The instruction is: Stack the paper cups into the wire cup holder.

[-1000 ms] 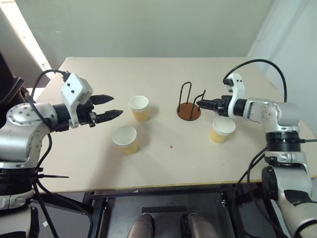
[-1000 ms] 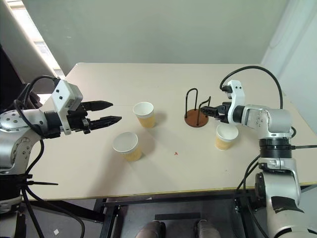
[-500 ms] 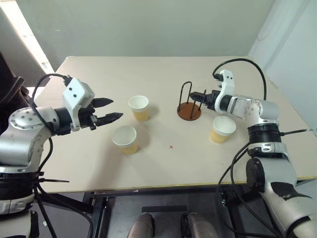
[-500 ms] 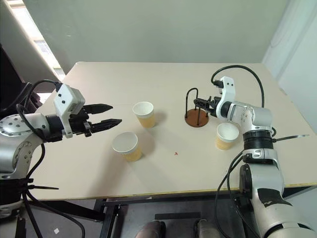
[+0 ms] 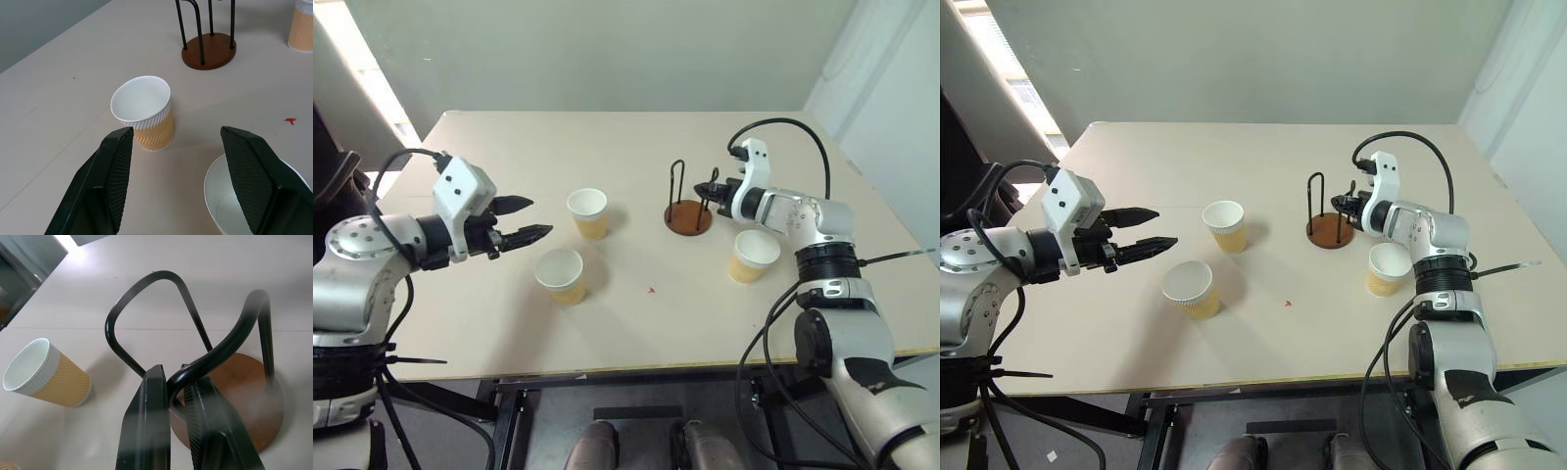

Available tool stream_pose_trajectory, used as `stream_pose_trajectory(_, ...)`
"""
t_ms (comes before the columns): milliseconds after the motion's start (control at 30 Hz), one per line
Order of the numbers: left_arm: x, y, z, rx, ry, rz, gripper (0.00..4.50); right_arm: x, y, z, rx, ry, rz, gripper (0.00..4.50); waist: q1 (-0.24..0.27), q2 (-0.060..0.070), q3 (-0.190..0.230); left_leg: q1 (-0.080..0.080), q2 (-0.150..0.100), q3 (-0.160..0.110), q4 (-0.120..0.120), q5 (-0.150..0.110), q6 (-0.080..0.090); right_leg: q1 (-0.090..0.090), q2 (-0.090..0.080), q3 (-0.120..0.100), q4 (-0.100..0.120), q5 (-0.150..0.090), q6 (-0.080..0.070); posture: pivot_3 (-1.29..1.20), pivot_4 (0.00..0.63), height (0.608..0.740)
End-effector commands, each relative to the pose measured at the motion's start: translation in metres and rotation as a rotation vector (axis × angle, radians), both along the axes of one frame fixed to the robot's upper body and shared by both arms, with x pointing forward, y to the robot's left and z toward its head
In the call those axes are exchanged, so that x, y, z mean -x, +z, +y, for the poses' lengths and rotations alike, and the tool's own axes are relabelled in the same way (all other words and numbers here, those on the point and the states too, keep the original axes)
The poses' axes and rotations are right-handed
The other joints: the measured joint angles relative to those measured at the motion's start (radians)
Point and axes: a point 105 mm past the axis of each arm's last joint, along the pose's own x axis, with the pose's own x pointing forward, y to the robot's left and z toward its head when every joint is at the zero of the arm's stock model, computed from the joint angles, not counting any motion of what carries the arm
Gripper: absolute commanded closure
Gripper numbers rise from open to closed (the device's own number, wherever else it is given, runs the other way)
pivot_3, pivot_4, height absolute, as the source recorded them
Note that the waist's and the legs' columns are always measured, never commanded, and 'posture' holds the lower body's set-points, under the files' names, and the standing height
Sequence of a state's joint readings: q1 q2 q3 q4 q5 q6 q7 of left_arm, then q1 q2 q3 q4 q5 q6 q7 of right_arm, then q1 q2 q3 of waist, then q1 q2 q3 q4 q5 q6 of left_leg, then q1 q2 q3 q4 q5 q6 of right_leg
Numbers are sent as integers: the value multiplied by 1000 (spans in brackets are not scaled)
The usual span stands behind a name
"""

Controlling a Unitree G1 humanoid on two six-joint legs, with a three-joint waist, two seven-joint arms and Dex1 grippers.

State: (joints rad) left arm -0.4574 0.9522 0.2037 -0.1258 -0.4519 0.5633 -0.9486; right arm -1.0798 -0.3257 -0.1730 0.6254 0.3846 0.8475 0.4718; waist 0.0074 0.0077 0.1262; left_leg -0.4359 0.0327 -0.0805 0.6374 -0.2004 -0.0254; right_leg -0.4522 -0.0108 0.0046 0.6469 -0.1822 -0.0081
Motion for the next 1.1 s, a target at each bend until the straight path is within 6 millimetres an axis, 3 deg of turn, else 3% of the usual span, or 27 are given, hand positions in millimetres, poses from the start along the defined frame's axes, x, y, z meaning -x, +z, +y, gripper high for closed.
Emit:
stream_pose_trajectory(33, 3, 17, 0, -7, -5, -61, 1437, 3, 21, 2, -3, 24, -45, 4430, 0, 0, 0, 0, 0, 0, 0, 0, 0, 0, 0, 0, 0, 0, 0, 0, 150, 740)
stream_pose_trajectory(233, 12, 16, -10, -24, -98, -25, 1437, 31, 24, 21, -50, 152, 36, 4430, 0, 0, 0, 0, 0, 0, -1, 0, 0, 0, 0, 0, 0, 0, -1, 0, 150, 740)
stream_pose_trajectory(400, 17, 12, -22, -36, -168, 9, 1437, 85, -2, 47, 2, 290, 87, 4430, 0, 0, 0, 0, 0, 0, 0, -1, -1, 0, 1, -1, -1, -1, 0, 0, 150, 740)
stream_pose_trajectory(700, 27, -6, -48, -99, -307, 98, 1437, 138, -20, 60, 111, 463, 80, 4430, 0, 0, 0, 1, 0, -1, 6, 0, 0, 4, 2, 0, 0, -3, -5, 0, 150, 740)
stream_pose_trajectory(867, 43, -17, -54, -152, -400, 178, 1437, 150, -24, 62, 149, 533, 76, 4430, -1, -1, -1, 2, 0, -1, 8, 0, 0, 5, 2, 0, -1, -3, -5, 0, 150, 740)
stream_pose_trajectory(1100, 48, -21, -52, -184, -402, 203, 1437, 145, -41, 56, 257, 512, 97, 4430, 0, -1, -2, 2, 0, -2, 8, 0, 0, 5, 3, 1, -1, -3, -5, 0, 150, 740)
